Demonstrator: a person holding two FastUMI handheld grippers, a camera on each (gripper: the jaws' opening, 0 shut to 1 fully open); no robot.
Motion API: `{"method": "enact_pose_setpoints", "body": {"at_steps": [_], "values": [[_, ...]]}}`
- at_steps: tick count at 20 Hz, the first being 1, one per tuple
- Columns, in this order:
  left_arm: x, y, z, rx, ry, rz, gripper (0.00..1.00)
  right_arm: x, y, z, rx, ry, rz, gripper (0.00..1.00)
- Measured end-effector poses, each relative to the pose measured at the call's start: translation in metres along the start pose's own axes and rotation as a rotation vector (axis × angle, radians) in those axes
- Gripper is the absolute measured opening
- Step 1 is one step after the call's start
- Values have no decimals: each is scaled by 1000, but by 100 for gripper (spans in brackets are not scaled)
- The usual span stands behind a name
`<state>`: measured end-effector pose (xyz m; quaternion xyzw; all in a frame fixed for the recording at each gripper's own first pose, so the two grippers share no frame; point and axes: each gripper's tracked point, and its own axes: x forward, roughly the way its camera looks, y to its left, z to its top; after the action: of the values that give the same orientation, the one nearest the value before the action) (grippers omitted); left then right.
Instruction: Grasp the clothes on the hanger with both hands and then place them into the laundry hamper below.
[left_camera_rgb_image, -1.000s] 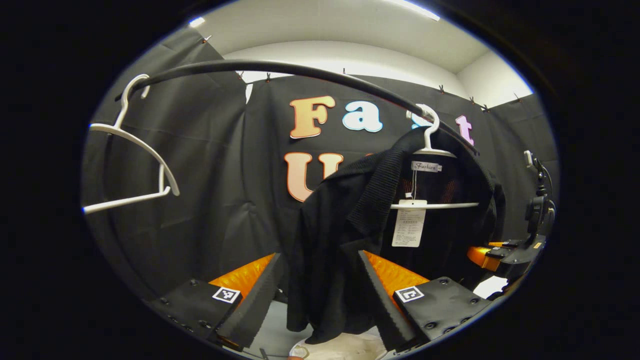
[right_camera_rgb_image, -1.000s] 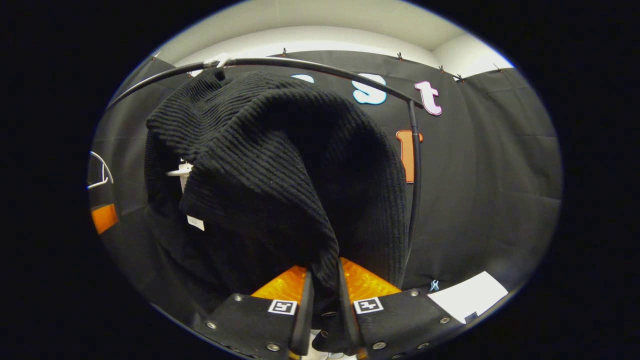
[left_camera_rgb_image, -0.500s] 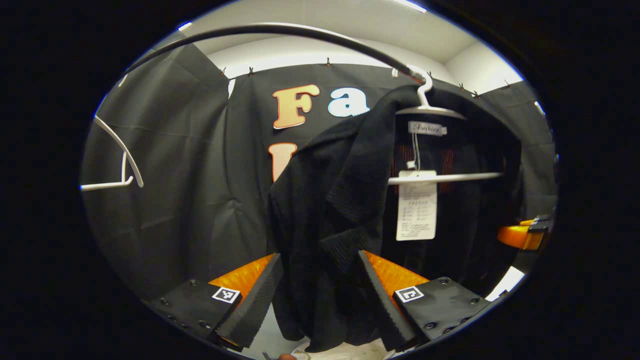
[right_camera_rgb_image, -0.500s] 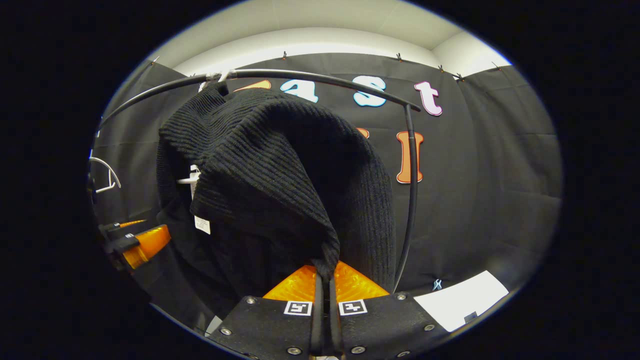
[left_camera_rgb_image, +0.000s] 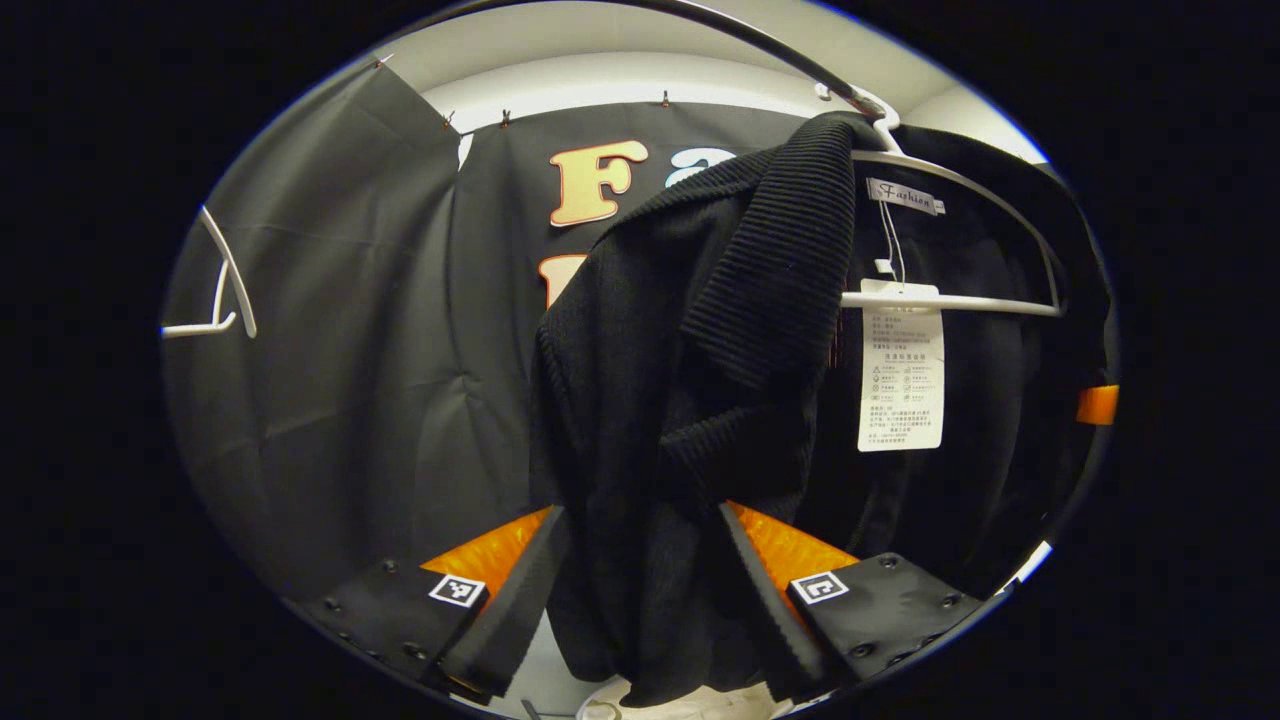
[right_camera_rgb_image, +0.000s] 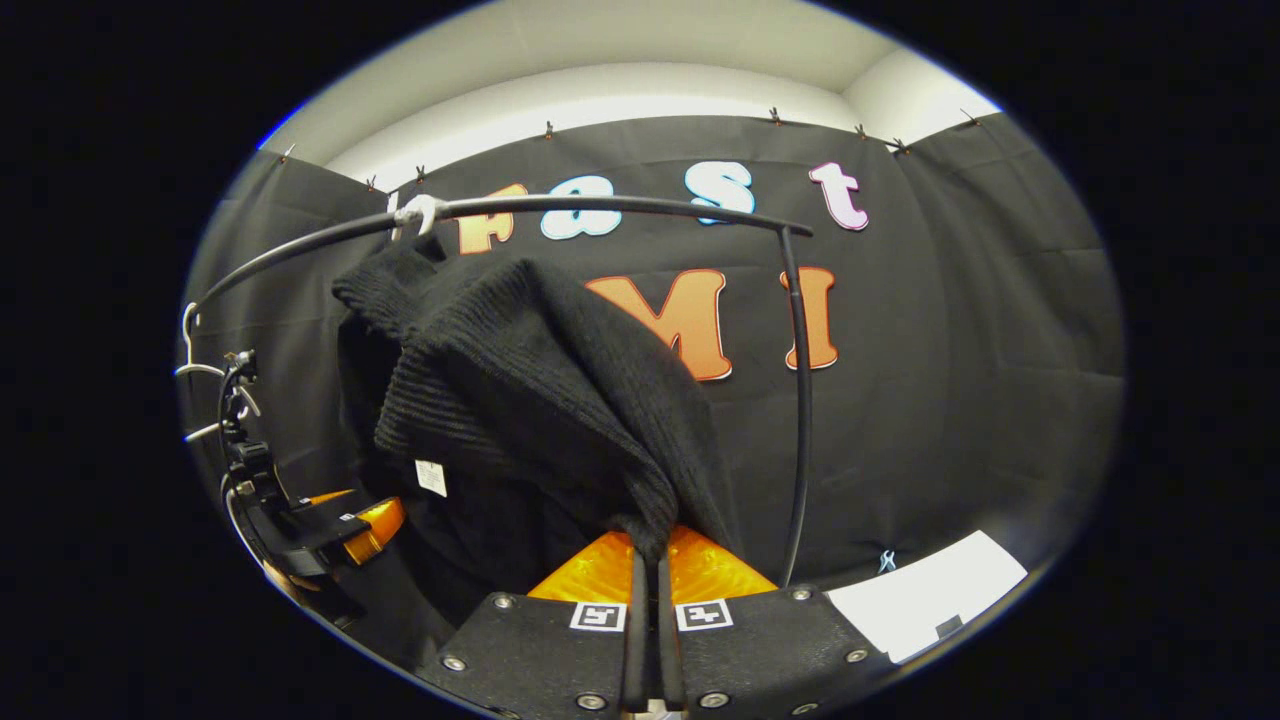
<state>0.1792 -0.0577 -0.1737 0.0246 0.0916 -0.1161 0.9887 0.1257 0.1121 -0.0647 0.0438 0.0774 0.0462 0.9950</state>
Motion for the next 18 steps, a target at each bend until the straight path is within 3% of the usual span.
{"method": "enact_pose_setpoints", "body": {"at_steps": [7,8,9,11,12,13,15,16,18], "values": [[-4,1,10,19,7,-10,34,-15,-19,38,-23,-45,11,3],[-5,4,12,24,8,-4,19,-15,-22,43,-17,-51,11,3],[-6,2,14,17,15,-22,10,-15,-25,47,-10,-55,8,3],[-4,13,21,13,14,-7,7,-13,-35,56,-7,-65,-5,2],[-4,32,27,44,4,61,7,-11,-41,60,-9,-70,-11,2],[-4,51,37,81,-16,119,7,-9,-46,65,-10,-76,-16,10],[-1,77,52,101,-40,169,7,-5,-56,80,-10,-93,-31,0],[0,81,56,86,-32,172,7,-3,-61,86,-6,-100,-36,1],[-6,69,57,16,-35,99,7,-1,-65,94,-1,-111,-41,1]]}}
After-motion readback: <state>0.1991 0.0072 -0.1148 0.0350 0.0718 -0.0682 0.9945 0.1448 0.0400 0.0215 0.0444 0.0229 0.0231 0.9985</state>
